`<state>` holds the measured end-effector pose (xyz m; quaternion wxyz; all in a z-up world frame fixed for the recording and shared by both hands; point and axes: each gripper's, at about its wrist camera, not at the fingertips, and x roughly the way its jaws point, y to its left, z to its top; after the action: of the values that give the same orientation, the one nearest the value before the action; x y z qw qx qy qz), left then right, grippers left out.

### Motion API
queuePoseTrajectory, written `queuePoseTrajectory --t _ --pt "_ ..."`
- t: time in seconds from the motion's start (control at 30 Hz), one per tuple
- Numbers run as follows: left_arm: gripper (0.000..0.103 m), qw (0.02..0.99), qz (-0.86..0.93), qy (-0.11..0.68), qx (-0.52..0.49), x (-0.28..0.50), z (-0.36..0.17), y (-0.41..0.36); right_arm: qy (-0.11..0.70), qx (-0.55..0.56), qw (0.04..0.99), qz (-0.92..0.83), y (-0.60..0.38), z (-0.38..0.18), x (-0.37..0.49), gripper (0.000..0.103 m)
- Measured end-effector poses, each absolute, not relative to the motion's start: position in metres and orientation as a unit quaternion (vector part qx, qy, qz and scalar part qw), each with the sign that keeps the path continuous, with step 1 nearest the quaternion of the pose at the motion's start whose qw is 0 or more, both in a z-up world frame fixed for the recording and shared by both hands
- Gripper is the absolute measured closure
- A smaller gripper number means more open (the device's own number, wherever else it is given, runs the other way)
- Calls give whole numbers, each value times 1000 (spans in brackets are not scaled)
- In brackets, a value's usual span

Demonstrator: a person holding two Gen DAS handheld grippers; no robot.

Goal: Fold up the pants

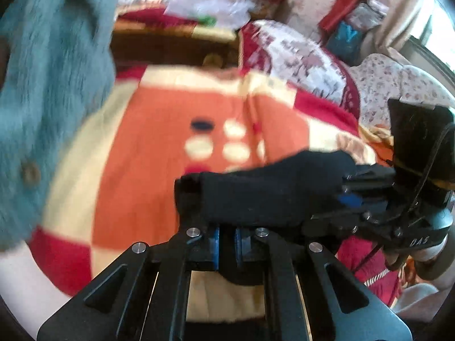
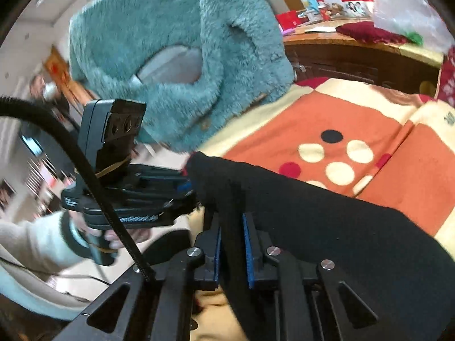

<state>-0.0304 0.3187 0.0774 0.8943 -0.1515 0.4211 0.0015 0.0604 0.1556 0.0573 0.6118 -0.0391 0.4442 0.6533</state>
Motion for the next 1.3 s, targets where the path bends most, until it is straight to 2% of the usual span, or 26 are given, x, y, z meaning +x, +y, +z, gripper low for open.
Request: queuePoseTrajectory --t 0.33,0.43,0.57,0.63,0.73,0.8,0.83,0.87,0.93,0.97,1.0,1.3 --pt "100 923 12 366 -120 -38 126 335 436 9 611 661 162 84 58 90" --pt "100 910 54 385 -146 -44 105 359 429 -25 613 663 181 78 36 91" --pt "100 887 81 420 -174 -59 69 372 469 -36 582 663 208 40 13 91" --pt "100 887 84 421 -169 -64 69 365 487 -80 580 648 217 23 -2 91" --pt "99 888 73 418 -177 -70 75 352 487 -85 573 654 209 29 -9 90" --pt "92 893 70 414 -163 -69 82 337 485 -67 577 654 190 43 -3 89" --pt "84 895 66 415 -151 -69 85 327 484 -56 584 650 177 51 2 88" --pt "75 897 57 416 -139 -67 87 317 481 -42 596 641 158 59 8 84" --pt "66 899 35 419 -124 -65 90 299 477 -21 621 621 121 68 17 74" --pt "66 900 19 421 -114 -61 90 282 478 -8 637 605 98 71 22 64" --pt "66 900 9 424 -105 -57 90 270 482 3 656 582 72 71 27 58" --pt "66 874 -105 458 -123 -15 77 165 514 141 792 298 -164 49 58 57"
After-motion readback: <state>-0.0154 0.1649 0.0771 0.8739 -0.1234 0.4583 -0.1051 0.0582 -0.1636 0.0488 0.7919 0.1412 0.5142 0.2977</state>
